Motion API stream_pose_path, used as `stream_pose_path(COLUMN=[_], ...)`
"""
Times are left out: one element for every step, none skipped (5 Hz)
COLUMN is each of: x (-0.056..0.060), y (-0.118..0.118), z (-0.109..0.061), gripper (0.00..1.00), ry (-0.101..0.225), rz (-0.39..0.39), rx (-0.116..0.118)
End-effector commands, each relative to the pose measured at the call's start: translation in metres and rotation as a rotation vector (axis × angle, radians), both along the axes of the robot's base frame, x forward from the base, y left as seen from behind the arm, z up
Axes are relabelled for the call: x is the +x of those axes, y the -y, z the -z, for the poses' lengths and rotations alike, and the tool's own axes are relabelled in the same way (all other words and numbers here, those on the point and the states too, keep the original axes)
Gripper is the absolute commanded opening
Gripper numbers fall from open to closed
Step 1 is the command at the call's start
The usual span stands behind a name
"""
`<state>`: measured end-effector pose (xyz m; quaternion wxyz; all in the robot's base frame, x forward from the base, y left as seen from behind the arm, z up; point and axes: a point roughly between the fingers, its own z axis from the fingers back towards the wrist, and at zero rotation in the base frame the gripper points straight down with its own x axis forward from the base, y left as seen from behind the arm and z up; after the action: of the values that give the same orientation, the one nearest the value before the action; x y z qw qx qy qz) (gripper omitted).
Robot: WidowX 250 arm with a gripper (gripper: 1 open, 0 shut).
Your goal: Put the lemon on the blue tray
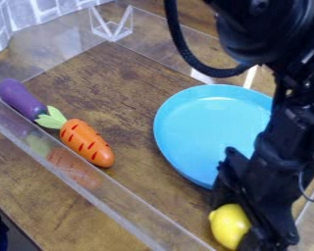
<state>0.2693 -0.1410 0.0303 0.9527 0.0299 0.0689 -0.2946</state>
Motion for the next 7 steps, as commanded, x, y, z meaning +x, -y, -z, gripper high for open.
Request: stream_pose_path(x=[0.019,0.032,0.034,0.034,0.035,0.035,0.035], y=[-0.006,-0.015,-0.021,-0.019,-0.017,-0.015,-0.013], z=[-0.024,-0.044,-0.052,-0.051,-0.048,-0.046,-0.044], gripper=[0.0,0.0,0.0,0.0,0.0,0.0,0.0], ry=[0.061,0.09,0.113,0.117,0.12,0.123,0.126], rz=[-0.031,-0.07,-0.105,-0.098,-0.089,-0.081,-0.073], rx=[-0.014,0.002,0.004,-0.005,-0.014,-0.022,-0.031])
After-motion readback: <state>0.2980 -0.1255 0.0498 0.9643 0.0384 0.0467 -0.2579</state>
